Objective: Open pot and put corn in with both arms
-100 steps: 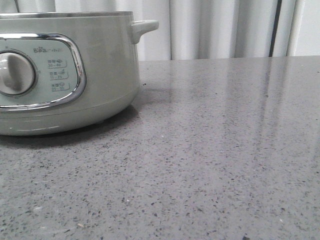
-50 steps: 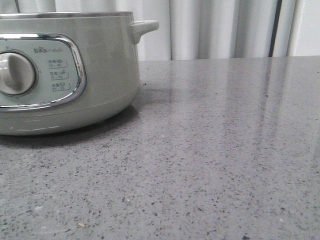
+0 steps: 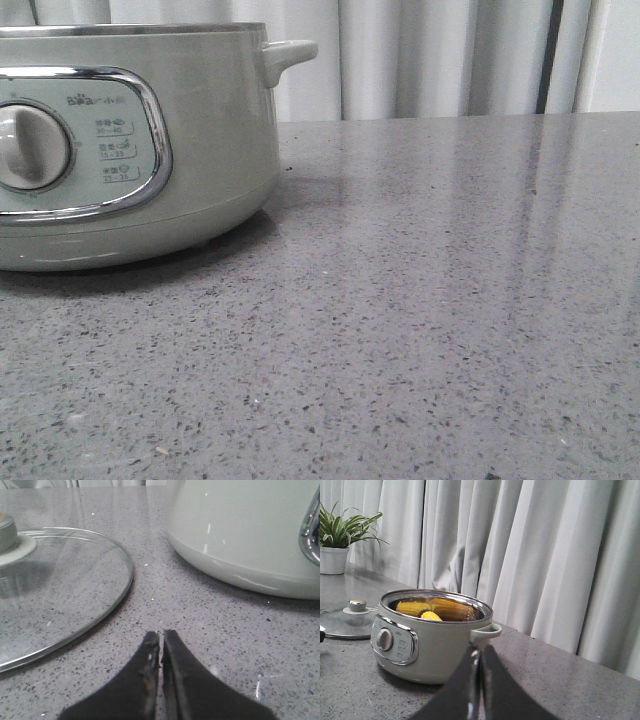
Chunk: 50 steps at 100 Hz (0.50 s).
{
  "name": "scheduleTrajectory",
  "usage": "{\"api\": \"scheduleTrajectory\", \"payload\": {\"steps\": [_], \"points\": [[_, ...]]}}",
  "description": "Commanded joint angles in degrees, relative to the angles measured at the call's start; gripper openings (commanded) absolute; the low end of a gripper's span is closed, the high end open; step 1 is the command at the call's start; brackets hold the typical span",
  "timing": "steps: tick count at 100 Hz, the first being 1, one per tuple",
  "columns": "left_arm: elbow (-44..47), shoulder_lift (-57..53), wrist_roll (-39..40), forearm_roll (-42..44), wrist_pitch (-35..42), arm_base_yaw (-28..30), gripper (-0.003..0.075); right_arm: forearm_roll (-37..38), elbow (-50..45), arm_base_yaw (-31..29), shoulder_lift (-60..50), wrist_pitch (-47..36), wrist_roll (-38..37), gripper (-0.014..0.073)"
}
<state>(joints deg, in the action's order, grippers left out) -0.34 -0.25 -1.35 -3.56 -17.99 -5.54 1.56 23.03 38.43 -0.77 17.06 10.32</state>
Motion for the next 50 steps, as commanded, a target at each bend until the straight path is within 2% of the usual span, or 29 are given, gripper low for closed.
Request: {"api": "scheduleTrajectory", "payload": {"steps": [1, 40, 50], "points": [[1.7, -1.6, -0.1, -0.4, 2.6, -0.4, -0.002, 0.5, 1.3, -0.3, -0.5, -4.5, 0.3, -0.0043], [1.7, -1.6, -0.1, -0.4, 2.6, -0.4, -0.002, 0.5, 1.3, -0.3, -0.5, -4.5, 0.3, -0.0043], [1.7, -1.6, -0.1, -0.4, 2.6, -0.4, -0.002, 0.5, 0.4, -1.0, -0.6, -2.1, 0.3, -0.0043]]}}
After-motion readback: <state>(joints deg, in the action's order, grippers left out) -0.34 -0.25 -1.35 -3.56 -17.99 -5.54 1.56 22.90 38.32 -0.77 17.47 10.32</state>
